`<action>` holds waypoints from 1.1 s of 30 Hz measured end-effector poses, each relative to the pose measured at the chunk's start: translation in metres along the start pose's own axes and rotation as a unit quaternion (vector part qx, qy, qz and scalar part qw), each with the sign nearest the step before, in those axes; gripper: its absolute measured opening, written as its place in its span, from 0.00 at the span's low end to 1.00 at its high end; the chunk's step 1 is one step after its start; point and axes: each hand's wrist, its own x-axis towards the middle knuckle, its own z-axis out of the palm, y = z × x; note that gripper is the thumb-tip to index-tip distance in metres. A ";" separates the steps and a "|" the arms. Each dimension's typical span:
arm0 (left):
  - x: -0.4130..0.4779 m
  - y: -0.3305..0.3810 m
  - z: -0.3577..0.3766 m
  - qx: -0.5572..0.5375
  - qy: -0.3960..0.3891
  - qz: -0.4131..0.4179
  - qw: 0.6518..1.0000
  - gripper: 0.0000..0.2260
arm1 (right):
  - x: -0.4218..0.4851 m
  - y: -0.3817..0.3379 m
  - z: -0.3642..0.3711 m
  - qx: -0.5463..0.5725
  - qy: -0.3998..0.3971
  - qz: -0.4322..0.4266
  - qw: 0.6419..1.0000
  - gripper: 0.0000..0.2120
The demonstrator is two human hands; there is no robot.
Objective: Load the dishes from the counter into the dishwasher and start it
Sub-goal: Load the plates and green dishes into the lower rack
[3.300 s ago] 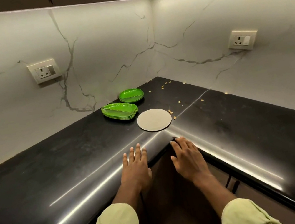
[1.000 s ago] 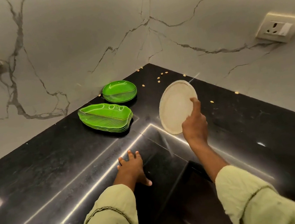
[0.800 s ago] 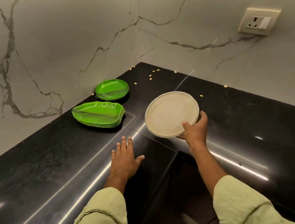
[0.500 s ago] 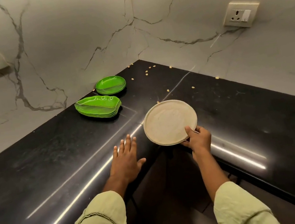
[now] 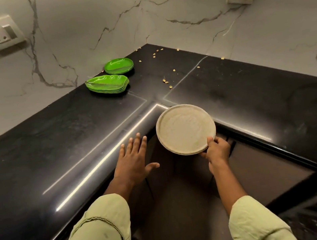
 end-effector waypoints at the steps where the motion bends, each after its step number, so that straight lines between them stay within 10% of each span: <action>1: -0.010 -0.001 -0.001 -0.002 0.003 0.003 1.000 0.45 | -0.009 0.006 -0.007 -0.007 0.005 -0.002 1.000 0.11; 17: -0.189 0.047 0.046 -0.050 -0.057 0.124 0.989 0.43 | -0.189 0.088 -0.189 -0.072 0.148 -0.005 0.986 0.08; 33: -0.306 0.273 0.088 -0.023 -0.084 0.231 0.969 0.39 | -0.261 0.113 -0.468 -0.042 0.237 0.030 0.970 0.11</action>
